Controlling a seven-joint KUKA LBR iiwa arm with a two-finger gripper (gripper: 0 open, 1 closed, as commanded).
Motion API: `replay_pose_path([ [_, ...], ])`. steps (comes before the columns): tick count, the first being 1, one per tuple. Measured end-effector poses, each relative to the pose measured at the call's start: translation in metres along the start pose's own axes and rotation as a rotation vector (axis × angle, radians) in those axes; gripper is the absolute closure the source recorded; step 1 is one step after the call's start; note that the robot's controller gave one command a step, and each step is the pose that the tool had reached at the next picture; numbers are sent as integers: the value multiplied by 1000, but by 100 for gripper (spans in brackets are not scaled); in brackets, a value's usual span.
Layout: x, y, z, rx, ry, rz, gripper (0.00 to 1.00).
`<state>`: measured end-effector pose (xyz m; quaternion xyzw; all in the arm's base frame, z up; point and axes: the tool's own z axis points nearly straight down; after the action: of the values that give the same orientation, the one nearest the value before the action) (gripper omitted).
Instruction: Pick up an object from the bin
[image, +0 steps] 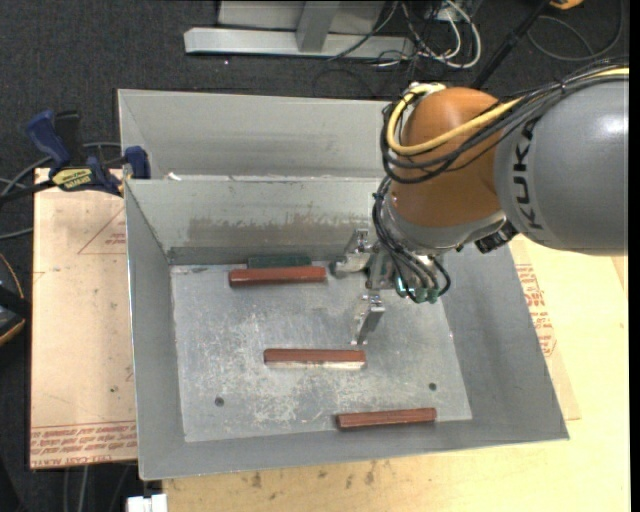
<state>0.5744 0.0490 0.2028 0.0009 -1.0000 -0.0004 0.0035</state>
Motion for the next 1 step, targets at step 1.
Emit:
replay_pose_path([
  [1, -2, 0, -4, 0, -8, 1, 0],
])
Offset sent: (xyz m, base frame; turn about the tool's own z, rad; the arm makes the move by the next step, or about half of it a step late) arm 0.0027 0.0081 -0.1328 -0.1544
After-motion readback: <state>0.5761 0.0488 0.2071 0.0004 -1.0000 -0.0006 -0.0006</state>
